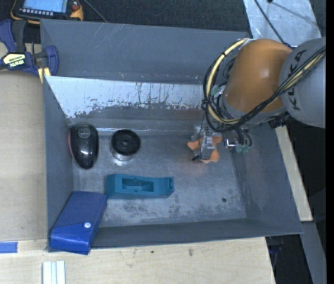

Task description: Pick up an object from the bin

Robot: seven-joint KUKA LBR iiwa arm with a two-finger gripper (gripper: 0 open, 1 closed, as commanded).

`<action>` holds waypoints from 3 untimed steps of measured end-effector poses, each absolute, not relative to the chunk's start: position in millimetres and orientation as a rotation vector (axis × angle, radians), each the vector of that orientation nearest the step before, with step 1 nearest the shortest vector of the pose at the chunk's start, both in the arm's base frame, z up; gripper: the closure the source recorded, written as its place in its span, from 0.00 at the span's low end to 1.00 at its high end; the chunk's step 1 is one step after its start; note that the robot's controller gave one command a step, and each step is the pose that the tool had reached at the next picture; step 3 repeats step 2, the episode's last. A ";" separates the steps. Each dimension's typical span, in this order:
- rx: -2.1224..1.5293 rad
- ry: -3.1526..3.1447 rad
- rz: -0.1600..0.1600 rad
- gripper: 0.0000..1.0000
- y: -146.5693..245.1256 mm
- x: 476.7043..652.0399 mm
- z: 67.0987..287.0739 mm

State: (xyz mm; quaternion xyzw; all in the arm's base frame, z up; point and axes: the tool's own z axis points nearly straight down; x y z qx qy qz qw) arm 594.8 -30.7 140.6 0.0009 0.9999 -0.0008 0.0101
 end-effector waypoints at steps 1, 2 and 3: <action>-0.018 3.155 0.001 1.00 -24.5 584.8 143.1; -0.228 3.112 -0.004 1.00 -40.9 599.8 144.1; -0.228 3.112 -0.004 1.00 -40.9 599.8 144.1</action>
Offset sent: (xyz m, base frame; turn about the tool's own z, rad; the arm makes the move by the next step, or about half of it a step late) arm 0.0095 -0.0398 -0.0706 -0.3399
